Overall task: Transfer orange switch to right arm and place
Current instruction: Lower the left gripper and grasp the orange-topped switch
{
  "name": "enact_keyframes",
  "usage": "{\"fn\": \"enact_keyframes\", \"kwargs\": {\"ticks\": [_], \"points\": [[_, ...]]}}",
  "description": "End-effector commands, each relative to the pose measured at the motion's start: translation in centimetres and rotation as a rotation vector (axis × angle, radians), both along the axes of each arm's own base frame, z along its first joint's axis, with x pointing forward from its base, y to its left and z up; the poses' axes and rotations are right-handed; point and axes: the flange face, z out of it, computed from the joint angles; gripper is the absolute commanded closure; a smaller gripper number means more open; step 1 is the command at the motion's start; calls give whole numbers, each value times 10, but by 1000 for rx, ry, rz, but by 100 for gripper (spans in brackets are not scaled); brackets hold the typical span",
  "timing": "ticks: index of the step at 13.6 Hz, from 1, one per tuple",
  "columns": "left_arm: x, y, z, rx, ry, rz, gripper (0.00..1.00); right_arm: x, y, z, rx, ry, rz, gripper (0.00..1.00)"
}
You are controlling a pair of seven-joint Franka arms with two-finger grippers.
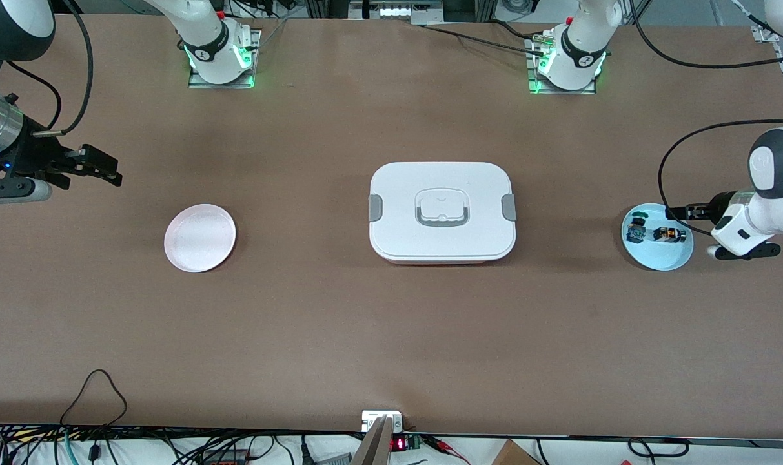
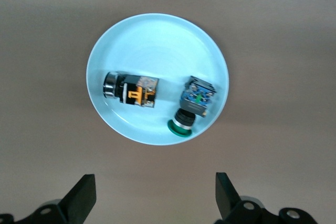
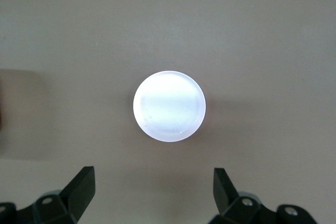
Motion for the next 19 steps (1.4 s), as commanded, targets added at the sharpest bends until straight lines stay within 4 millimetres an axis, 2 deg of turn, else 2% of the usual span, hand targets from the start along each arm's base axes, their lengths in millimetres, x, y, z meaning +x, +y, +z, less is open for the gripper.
{"fn": "enact_keyframes", "kwargs": {"ticks": [1,4,7,11,13,19], "points": [[1,12,-9,4,-16,-35,0,-2,-1,7,-2,-4,5,0],[1,16,-19,5,-65,-53,0,-1,-2,6,-1,-6,3,0],[-6,22,-44,0,-166,-133,0,0,-6,6,-1,-7,-4,0],[-11,26,-61,16,-229,-139,0,0,-4,6,1,-9,-2,0],[-17,37,-66,25,-244,-134,0,0,-3,6,1,-10,1,0],[-22,35,-89,12,-247,-137,0,0,-2,6,2,-10,3,0]]}}
